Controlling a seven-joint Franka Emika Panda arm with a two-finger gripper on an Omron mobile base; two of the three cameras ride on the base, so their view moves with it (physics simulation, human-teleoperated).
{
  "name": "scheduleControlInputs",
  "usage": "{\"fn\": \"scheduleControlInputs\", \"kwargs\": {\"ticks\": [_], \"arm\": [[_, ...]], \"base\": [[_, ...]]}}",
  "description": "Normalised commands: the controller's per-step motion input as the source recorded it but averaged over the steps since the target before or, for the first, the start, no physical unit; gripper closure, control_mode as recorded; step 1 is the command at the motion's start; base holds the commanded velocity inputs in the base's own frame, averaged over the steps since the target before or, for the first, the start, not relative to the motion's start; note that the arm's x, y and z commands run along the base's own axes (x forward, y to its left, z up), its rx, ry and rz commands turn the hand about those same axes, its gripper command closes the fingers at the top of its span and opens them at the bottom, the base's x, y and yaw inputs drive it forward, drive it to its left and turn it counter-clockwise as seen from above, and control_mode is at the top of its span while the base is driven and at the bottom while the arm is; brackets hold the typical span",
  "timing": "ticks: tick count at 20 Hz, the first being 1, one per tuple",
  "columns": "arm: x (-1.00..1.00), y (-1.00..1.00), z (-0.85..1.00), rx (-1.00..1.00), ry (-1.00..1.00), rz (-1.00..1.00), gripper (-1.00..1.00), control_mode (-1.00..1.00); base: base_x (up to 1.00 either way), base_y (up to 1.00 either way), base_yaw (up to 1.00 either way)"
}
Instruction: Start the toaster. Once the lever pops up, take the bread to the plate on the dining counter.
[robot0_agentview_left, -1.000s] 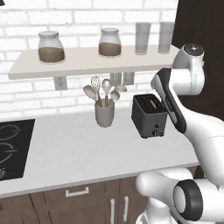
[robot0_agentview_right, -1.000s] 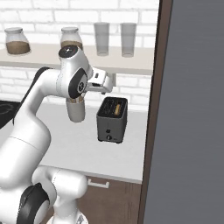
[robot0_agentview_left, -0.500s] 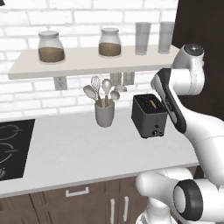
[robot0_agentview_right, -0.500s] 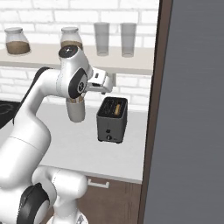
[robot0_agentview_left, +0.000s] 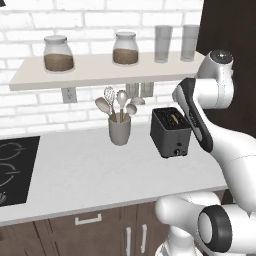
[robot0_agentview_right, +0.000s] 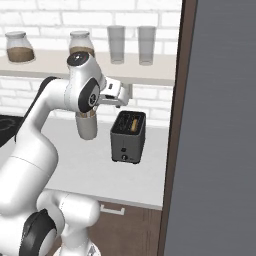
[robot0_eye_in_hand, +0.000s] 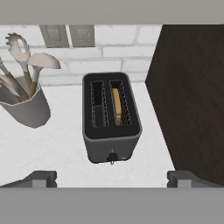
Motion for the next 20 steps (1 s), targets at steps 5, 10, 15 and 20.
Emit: {"fn": "scheduleControlInputs", "kwargs": {"ticks": [5, 10, 15, 20], "arm": [[0.00, 0.00, 0.00, 0.00, 0.00, 0.00, -1.00, -1.00], [0.00, 0.00, 0.00, 0.00, 0.00, 0.00, -1.00, -1.00], [0.00, 0.00, 0.00, 0.00, 0.00, 0.00, -1.00, -1.00], [0.00, 0.00, 0.00, 0.00, 0.00, 0.00, -1.00, -1.00]], "base": [[0.00, 0.00, 0.00], [0.00, 0.00, 0.00], [0.00, 0.00, 0.00], [0.00, 0.00, 0.00]]}}
